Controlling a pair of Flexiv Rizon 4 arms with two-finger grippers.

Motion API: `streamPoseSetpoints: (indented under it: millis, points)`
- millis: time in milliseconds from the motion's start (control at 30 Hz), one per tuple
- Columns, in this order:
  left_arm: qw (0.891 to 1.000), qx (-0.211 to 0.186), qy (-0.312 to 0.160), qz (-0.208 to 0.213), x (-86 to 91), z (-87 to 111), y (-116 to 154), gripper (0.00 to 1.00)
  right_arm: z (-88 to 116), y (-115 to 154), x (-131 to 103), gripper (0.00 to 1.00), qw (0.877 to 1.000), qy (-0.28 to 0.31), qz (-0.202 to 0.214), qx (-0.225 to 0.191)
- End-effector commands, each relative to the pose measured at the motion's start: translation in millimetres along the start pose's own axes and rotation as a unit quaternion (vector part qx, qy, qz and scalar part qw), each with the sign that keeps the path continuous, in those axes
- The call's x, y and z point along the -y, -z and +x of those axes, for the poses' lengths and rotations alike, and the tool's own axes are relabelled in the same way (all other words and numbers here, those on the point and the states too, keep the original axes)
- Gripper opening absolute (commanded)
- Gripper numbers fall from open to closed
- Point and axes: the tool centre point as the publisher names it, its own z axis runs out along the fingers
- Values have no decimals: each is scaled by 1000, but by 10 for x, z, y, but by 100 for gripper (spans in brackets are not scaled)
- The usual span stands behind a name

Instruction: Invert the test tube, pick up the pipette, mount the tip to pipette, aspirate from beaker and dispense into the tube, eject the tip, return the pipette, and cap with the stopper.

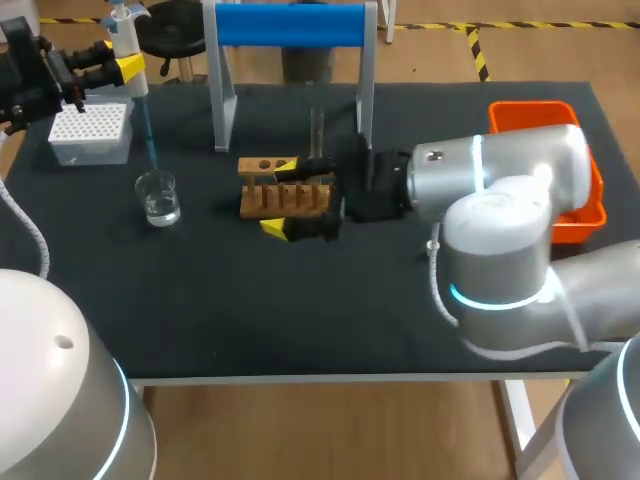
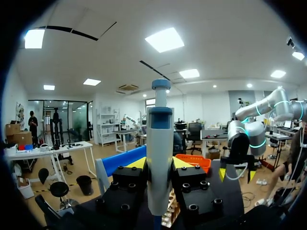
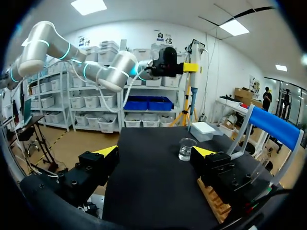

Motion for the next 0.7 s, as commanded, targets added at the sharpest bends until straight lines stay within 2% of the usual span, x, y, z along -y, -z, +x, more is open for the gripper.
streamPoseSetpoints:
  millis: [33,267,700]
  points:
    - [1000,-1,-1,2,-9,-5,3,0,-10,-546,28,100,999,-4,22,28]
    - [1000,-1,-1,2,-9,-5,3,0,-178,-743,219,100,997,-9,54,51]
    - [1000,-1,-1,2,-9,-5,3,0,-445,-931,384,100,995,-8,74,66]
